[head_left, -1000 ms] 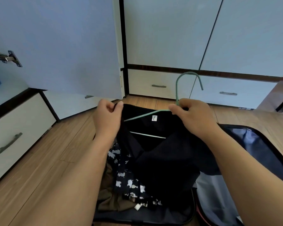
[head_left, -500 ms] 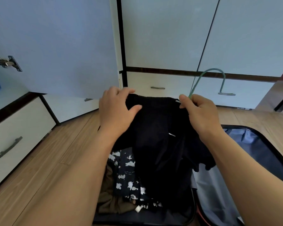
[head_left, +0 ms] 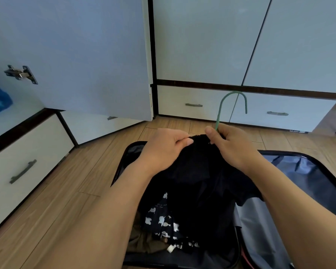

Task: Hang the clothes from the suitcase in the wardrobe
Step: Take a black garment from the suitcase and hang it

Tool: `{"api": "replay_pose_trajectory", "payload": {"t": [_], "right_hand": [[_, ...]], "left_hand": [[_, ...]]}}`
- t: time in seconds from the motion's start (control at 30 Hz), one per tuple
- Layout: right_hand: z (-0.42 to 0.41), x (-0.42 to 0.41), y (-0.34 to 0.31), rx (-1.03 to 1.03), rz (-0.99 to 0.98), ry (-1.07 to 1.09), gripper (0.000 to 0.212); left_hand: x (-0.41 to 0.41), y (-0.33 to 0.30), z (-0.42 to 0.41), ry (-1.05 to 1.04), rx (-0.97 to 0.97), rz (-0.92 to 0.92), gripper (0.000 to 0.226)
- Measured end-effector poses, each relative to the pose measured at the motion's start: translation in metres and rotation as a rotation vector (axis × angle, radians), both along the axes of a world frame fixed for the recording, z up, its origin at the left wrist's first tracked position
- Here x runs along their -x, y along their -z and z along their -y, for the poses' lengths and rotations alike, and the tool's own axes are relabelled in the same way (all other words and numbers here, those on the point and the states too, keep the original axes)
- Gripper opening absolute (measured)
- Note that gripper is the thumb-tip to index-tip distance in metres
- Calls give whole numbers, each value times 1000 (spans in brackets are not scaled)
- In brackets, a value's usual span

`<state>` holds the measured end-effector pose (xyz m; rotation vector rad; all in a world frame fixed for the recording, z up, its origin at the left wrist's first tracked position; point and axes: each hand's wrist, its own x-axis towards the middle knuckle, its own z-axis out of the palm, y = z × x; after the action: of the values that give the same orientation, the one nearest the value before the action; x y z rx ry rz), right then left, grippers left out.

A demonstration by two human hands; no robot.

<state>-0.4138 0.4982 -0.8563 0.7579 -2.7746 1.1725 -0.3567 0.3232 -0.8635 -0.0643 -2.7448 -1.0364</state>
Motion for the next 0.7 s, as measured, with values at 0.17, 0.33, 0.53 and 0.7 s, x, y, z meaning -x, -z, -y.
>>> {"api": "replay_pose_trajectory", "payload": {"t": [0.17, 0.33, 0.53, 0.7], "right_hand": [[6, -5, -2, -14, 29, -34, 35], [-14, 10, -39, 22, 214, -124, 37], [4, 27, -94, -137, -91, -79, 19], [31, 37, -167, 3, -378, -32, 18]], "left_hand": [[5, -4, -3, -7, 21, -50, 22], [2, -23, 18, -101, -31, -136, 22], [3, -81, 38, -110, -63, -145, 27], [0, -168, 74, -164, -56, -239, 25]]}}
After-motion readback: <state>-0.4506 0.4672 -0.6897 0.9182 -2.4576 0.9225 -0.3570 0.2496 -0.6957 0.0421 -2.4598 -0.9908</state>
